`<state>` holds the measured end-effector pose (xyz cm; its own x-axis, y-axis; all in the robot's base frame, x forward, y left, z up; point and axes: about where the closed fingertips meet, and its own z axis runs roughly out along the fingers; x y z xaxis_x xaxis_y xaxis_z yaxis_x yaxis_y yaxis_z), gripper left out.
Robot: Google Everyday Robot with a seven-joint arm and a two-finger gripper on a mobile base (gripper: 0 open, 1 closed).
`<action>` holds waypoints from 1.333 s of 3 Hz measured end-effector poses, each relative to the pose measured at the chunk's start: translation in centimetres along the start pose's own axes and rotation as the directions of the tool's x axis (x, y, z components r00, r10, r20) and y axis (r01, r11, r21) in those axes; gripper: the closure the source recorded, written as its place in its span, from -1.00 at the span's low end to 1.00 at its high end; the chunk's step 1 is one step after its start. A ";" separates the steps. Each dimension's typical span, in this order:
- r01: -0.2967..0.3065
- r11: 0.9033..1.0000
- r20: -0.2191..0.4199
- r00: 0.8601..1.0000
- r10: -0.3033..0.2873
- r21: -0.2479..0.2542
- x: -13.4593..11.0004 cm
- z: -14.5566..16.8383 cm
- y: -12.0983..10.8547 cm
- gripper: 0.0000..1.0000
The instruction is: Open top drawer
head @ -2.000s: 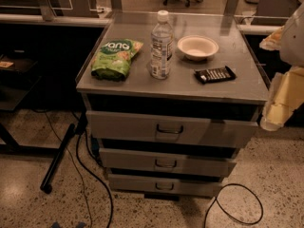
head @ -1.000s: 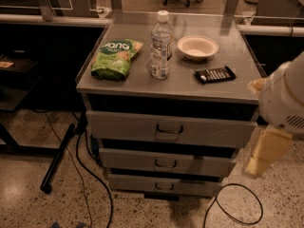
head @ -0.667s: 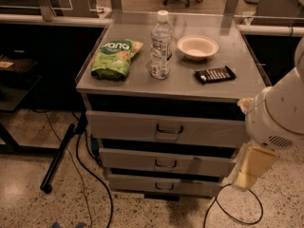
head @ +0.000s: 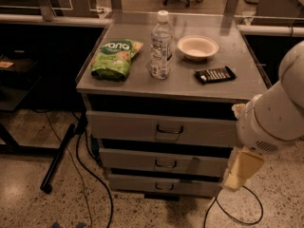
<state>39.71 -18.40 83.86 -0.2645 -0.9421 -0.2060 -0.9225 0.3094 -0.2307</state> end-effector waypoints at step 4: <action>-0.020 0.998 0.023 1.000 0.019 0.052 -1.0 11.7 -3.9 -1.00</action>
Offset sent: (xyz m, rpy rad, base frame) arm 0.0624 0.0128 -0.0878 0.0144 -0.0672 -0.0302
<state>46.90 -17.16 73.88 -0.2750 -0.9329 -0.2325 -0.9011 0.3344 -0.2760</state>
